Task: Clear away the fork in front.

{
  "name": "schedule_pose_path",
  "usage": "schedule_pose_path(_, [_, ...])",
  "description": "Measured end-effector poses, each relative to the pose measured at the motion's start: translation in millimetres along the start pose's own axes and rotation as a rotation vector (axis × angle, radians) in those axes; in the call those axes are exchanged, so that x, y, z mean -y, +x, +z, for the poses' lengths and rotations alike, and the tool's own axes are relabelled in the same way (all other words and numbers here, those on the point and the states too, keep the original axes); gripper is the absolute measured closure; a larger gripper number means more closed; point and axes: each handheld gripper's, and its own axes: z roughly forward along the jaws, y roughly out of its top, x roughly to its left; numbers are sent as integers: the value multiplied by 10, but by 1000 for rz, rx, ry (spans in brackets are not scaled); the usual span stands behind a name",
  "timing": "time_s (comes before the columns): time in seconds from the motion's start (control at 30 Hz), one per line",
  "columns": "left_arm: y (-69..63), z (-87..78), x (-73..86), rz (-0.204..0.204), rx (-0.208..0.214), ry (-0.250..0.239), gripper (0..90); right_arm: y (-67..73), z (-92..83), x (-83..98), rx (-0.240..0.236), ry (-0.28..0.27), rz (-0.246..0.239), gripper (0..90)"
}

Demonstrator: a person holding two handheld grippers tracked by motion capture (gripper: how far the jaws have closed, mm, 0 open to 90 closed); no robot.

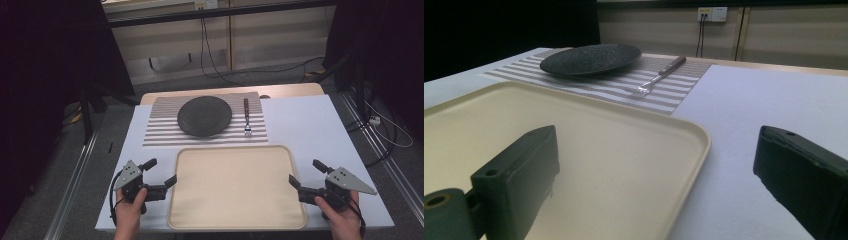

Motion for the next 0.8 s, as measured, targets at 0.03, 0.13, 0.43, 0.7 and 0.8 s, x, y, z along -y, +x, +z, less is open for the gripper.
schedule_pose_path(0.03, [1, 0, 0, 2, 2, 2, 30, -7, -1, -1, 0, 1, -3, 40])
schedule_pose_path(0.13, [2, -6, 0, 6, 5, 1, 29, -33, 11, -28, 8, 2, -6, 39])
schedule_pose_path(0.43, [9, -16, 0, -2, 6, -14, 29, -155, 189, -152, 43, 42, -52, 41])
schedule_pose_path(0.7, [40, -41, -4, -16, 6, -24, 29, -251, 567, -416, 73, 40, -54, 38])
schedule_pose_path(0.8, [34, -37, -5, -18, 14, -27, 29, -240, 720, -535, 71, 44, -72, 33])
